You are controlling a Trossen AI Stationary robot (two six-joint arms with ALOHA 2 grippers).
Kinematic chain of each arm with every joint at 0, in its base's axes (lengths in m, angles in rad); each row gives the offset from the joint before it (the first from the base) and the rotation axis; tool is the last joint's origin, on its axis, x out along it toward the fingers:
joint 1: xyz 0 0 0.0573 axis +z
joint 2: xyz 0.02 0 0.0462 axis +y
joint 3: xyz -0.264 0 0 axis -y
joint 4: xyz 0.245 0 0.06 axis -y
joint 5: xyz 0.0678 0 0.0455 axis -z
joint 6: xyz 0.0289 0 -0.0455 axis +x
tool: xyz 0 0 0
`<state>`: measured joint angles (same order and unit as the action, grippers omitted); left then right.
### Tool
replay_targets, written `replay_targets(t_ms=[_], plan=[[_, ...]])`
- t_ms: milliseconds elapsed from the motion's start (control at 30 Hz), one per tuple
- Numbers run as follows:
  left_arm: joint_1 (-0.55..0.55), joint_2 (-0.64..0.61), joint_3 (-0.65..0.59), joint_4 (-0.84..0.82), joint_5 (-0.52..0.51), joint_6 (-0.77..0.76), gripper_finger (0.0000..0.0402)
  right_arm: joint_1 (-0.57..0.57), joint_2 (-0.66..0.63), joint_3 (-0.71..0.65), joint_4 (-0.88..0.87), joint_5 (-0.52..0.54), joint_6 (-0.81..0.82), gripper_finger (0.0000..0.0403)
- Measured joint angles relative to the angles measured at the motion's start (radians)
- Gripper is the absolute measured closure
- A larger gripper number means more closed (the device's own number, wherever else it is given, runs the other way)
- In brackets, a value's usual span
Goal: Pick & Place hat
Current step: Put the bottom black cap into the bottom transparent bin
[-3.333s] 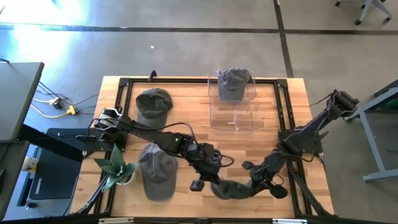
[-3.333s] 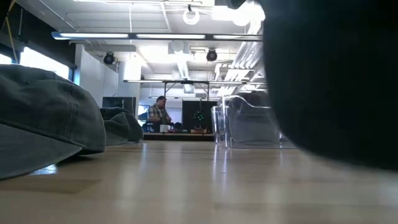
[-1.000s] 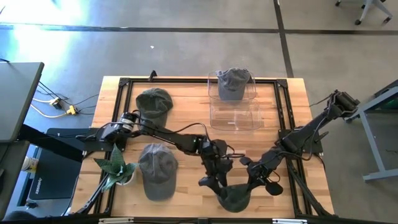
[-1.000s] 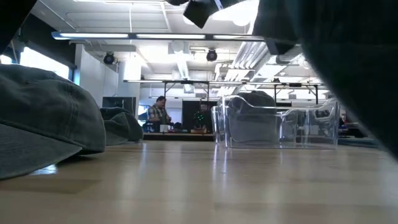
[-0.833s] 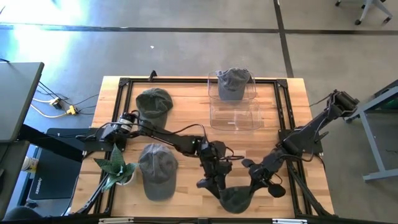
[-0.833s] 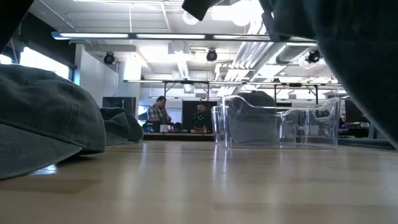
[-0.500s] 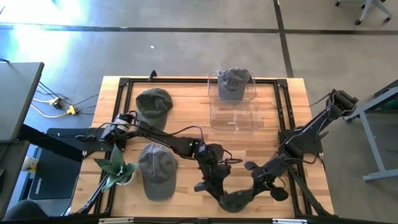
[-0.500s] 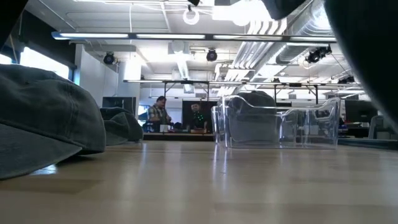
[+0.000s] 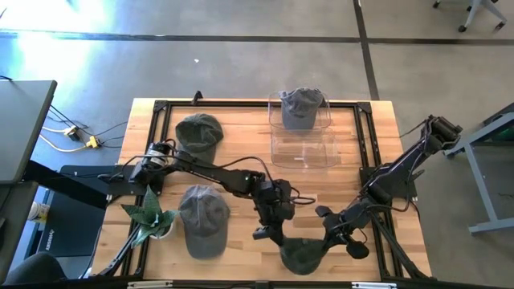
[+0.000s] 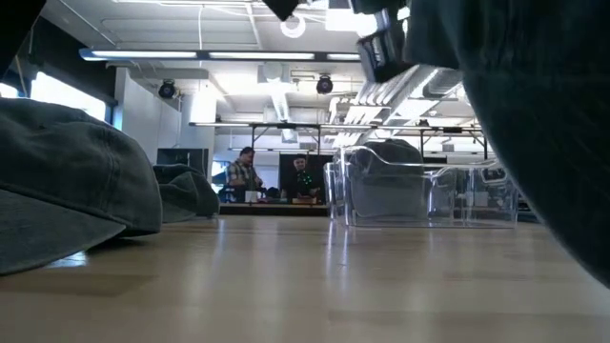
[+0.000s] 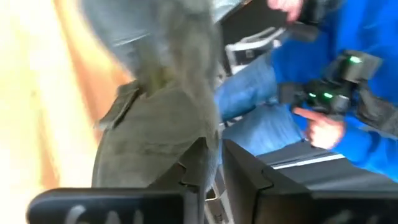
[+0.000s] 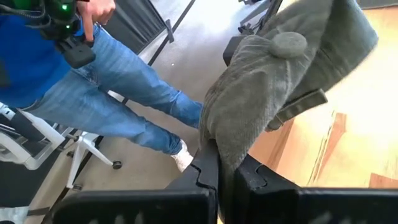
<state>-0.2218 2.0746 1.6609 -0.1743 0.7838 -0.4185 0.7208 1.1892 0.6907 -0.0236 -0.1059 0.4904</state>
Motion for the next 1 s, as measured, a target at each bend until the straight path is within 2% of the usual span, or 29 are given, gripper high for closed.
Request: replay_targets(t_ms=[67,167,367,467,600,867,1000], plan=[[0.005,-0.001,0.001,0.003,-0.005,0.028,0.0323,0.000,0.000,0.000,-0.005,0.000,0.001,0.0397],[0.024,0.000,0.001,0.044,-0.055,0.040,0.0261,0.000,0.000,0.000,-0.012,0.008,0.001,0.0397],[0.011,0.004,0.001,0.244,-0.185,-0.065,0.0128,0.000,0.000,0.000,-0.018,0.050,0.000,0.0396],[-0.011,0.026,0.000,0.283,-0.251,-0.102,0.0093,0.000,0.000,0.000,-0.018,0.076,0.000,0.0397],[-0.046,0.024,0.002,0.285,-0.274,-0.109,0.0096,0.000,0.000,0.000,-0.018,0.115,0.004,0.0399],[-0.066,0.025,0.001,0.087,-0.372,-0.117,0.0160,0.000,0.000,0.000,-0.008,0.134,0.031,0.0399],[-0.067,0.026,0.001,0.100,-0.319,-0.186,0.0178,0.000,-0.006,0.000,-0.009,0.158,0.034,0.0396]])
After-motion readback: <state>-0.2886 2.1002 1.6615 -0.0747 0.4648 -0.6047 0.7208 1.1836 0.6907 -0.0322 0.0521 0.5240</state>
